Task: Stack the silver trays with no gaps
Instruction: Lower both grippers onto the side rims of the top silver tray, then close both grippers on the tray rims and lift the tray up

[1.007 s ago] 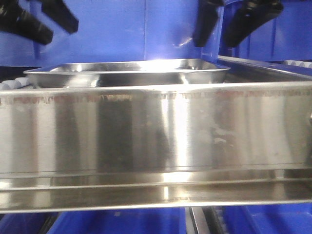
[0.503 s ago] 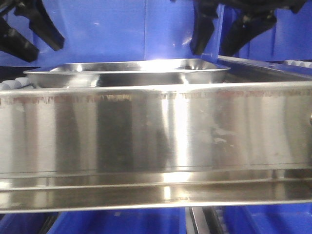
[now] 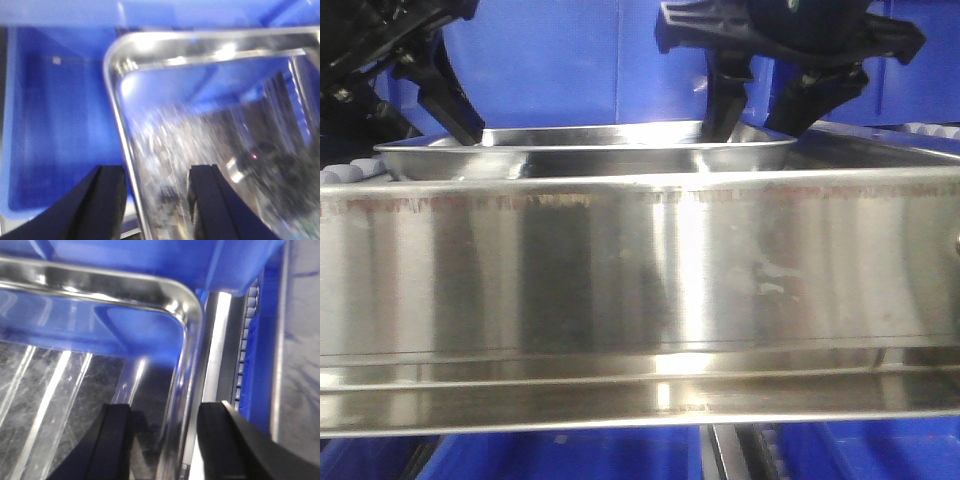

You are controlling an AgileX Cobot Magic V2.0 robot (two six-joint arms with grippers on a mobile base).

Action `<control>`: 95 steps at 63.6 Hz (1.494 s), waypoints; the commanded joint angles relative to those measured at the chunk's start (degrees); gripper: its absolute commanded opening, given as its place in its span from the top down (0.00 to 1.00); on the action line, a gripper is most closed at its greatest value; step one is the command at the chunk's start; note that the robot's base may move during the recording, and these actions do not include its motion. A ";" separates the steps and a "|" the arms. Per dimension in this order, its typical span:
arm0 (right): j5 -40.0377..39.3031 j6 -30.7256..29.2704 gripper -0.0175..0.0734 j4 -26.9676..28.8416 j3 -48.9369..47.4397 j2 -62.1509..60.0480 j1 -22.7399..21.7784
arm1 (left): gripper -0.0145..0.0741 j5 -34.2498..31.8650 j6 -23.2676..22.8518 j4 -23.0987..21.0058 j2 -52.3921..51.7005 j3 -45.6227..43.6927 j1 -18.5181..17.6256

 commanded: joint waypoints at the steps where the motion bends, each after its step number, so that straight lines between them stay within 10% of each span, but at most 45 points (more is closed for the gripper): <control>1: -1.03 -0.03 0.57 -0.69 -0.70 0.41 -0.18 | 0.58 -0.61 -0.39 -0.75 0.16 -0.38 -0.44; 54: 0.71 -0.03 0.58 -0.69 -0.70 2.42 -0.18 | 0.59 0.15 -0.39 1.42 3.72 -0.47 -0.32; 68: 1.66 -0.03 0.76 -0.69 -0.70 2.42 -0.18 | 0.88 0.24 -0.39 1.42 3.72 -1.04 -0.32; 95: 2.73 -0.03 0.87 -3.45 -1.71 0.53 -0.07 | 0.86 -0.68 0.18 1.52 0.51 -1.04 -0.32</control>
